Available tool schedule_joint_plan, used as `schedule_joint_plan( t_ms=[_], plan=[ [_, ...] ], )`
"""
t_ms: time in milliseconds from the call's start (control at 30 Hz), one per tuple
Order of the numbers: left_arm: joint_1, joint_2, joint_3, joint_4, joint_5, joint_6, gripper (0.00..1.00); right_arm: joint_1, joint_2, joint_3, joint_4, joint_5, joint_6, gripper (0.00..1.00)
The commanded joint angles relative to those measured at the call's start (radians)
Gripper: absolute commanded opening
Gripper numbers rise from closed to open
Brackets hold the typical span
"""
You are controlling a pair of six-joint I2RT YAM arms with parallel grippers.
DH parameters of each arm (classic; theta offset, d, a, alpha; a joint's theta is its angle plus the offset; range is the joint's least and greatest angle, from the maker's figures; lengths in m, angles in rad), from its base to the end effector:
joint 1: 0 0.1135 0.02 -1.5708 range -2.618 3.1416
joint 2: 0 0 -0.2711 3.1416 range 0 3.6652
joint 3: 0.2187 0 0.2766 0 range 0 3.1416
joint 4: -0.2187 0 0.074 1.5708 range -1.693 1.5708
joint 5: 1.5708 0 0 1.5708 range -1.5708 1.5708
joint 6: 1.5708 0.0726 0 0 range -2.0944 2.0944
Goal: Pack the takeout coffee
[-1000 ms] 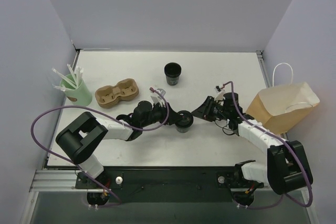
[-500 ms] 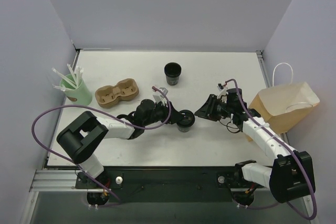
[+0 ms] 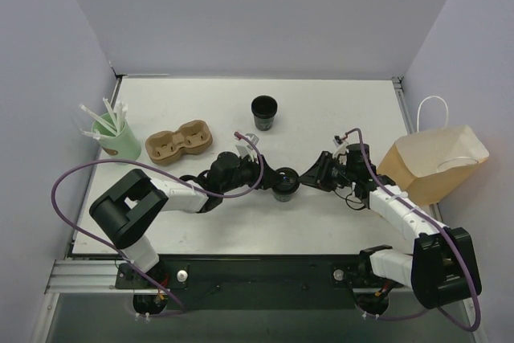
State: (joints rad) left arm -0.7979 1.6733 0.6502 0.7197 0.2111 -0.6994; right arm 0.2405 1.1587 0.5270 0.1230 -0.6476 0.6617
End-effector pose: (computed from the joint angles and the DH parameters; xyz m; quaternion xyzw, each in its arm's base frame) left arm 0.2530 -0.2812 0.1406 0.1018 0.7973 -0.4630 0.3736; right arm 0.2615 0.1092 0.1866 0.0133 0.8331 0.4562 0.3125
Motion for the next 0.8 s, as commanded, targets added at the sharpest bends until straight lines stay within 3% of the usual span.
schedule_joint_plan(
  t_ms=[0, 200, 367, 600, 767],
  plan=[
    [-0.017, 0.109, -0.08, -0.37, -0.053, 0.081, 0.55, -0.004, 0.036, -0.068, 0.188, 0.003, 0.052, 0.25],
    [-0.018, 0.109, -0.098, -0.365, -0.071, 0.078, 0.55, 0.028, 0.075, -0.189, 0.355, 0.063, 0.165, 0.17],
    [-0.018, 0.109, -0.109, -0.367, -0.084, 0.077, 0.55, 0.078, 0.042, -0.265, 0.319, 0.206, 0.203, 0.12],
    [-0.018, 0.12, -0.13, -0.355, -0.099, 0.074, 0.55, 0.175, 0.019, -0.312, 0.21, 0.377, 0.254, 0.12],
    [-0.017, 0.128, -0.115, -0.371, -0.102, 0.103, 0.55, 0.197, -0.035, -0.314, 0.23, 0.319, 0.265, 0.16]
  ],
)
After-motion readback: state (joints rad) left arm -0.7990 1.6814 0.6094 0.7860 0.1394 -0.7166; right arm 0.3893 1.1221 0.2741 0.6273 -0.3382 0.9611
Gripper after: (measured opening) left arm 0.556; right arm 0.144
